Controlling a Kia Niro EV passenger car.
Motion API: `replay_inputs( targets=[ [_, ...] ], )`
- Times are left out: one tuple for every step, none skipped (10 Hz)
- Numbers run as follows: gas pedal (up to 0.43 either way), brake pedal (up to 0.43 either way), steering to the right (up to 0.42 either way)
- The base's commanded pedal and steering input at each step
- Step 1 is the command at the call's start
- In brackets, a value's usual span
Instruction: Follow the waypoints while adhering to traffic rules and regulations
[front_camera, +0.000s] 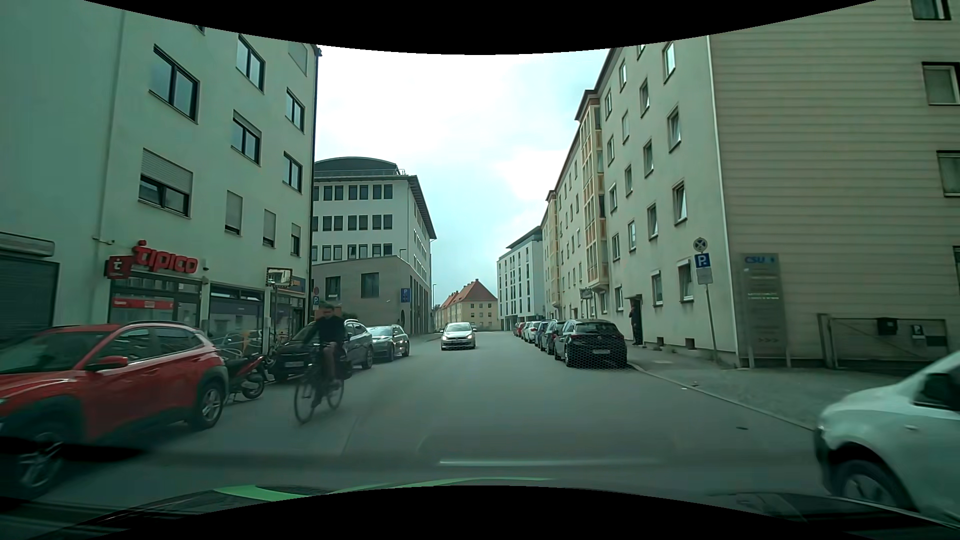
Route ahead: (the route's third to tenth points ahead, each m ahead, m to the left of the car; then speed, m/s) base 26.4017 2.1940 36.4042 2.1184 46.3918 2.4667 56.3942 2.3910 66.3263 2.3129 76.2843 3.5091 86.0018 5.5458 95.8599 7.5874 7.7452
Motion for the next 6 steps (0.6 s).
replay_inputs(
  targets=[
    [0.000,0.000,-0.001],
    [0.000,0.000,0.007],
    [0.000,0.000,0.011],
    [0.000,0.043,0.017],
    [0.000,0.189,0.021],
    [0.000,0.287,0.022]
  ],
)
